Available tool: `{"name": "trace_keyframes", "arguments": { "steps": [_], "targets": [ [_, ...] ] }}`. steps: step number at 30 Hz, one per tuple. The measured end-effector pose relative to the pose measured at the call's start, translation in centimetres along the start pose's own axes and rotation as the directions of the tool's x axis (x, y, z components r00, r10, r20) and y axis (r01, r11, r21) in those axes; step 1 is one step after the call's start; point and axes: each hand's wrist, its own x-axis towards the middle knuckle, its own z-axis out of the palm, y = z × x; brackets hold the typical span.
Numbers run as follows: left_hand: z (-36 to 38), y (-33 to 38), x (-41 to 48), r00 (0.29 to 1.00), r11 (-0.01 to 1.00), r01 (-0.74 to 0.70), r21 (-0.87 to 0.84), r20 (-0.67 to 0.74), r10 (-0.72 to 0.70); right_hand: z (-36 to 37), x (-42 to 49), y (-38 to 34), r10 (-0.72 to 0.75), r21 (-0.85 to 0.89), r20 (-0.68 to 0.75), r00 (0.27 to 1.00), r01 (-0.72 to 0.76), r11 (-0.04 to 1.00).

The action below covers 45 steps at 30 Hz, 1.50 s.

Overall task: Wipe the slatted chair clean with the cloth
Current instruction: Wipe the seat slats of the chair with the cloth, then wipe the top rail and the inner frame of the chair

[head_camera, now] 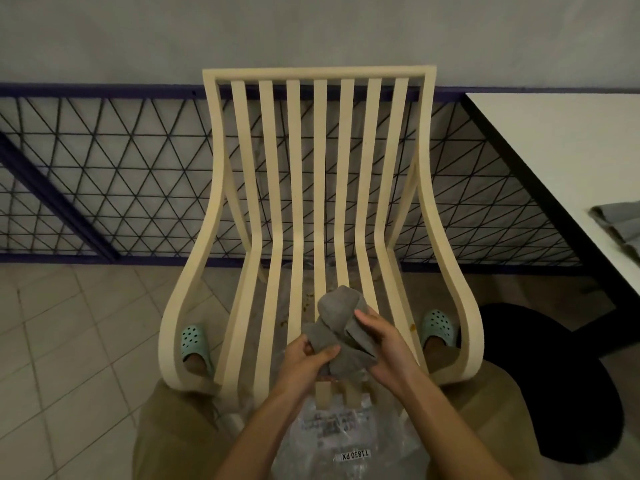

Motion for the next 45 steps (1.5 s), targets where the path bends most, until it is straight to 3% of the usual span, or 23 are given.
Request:
{"name": "trace_keyframes", "arguments": {
  "steps": [6, 12, 15, 19, 21, 23, 25, 27, 30, 34, 38, 45],
  "targets": [
    [-0.4, 1.1, -0.3, 0.99, 0.995, -0.088, -0.042, -0.117, 0.083, -0.5, 0.5, -0.3, -0.056, -0.041, -0.067, 0.996, 0.053, 0.998],
    [-2.1, 2.9, 0.3, 0.967, 0.944, -0.218, 0.246, -0.073, 0.242, -1.4, -0.2, 0.4, 0.088, -0.189, -0.109, 0.99, -0.107, 0.976],
    [-2.6, 3.7, 0.6, 0.954, 0.922, -0.274, 0.275, -0.044, 0.296, -2.1, 0.6, 1.2, 0.1, -0.18, -0.172, 0.98, -0.131, 0.975],
    [-4.0, 3.9, 1.1, 0.981, 0.973, -0.154, 0.174, -0.088, 0.171, -2.0, 0.9, 0.6, 0.032, -0.125, -0.099, 0.995, -0.044, 0.991],
    [-4.7, 3.2, 1.1, 0.995, 0.995, -0.068, 0.077, -0.072, 0.074, -1.5, 0.7, 0.1, -0.013, -0.215, -0.079, 0.997, -0.005, 0.977],
    [-5.1, 2.5, 0.8, 0.998, 0.999, -0.042, 0.031, -0.04, 0.044, -0.7, 0.6, -0.3, -0.073, -0.491, -0.114, 0.991, 0.008, 0.871],
    [-5.0, 2.1, 0.6, 0.999, 0.999, -0.045, -0.005, -0.013, 0.045, -0.3, 0.7, -0.3, -0.153, -0.785, -0.124, 0.98, -0.003, 0.619],
    [-4.7, 1.9, 0.6, 0.999, 0.998, -0.047, -0.036, -0.01, 0.047, -0.2, 0.8, 0.3, -0.167, -0.881, -0.076, 0.983, 0.012, 0.473],
    [-4.1, 1.9, 0.7, 0.998, 0.998, -0.055, -0.041, -0.025, 0.054, 0.4, 0.8, 1.7, -0.089, -0.849, 0.01, 0.996, 0.055, 0.525],
    [-3.9, 1.7, 0.9, 0.995, 0.997, -0.073, -0.004, -0.073, 0.072, 0.4, 1.5, 2.9, -0.163, -0.807, 0.015, 0.986, 0.108, 0.58],
    [-4.3, 1.6, 0.8, 0.992, 0.997, -0.076, -0.01, -0.099, 0.074, -0.2, 2.0, 2.8, -0.123, -0.645, -0.103, 0.987, 0.028, 0.763],
    [-3.9, 1.4, 0.6, 0.995, 0.998, -0.032, -0.063, -0.092, 0.026, -1.3, 2.0, 3.2, 0.033, -0.585, -0.162, 0.986, -0.123, 0.801]
  ]
}}
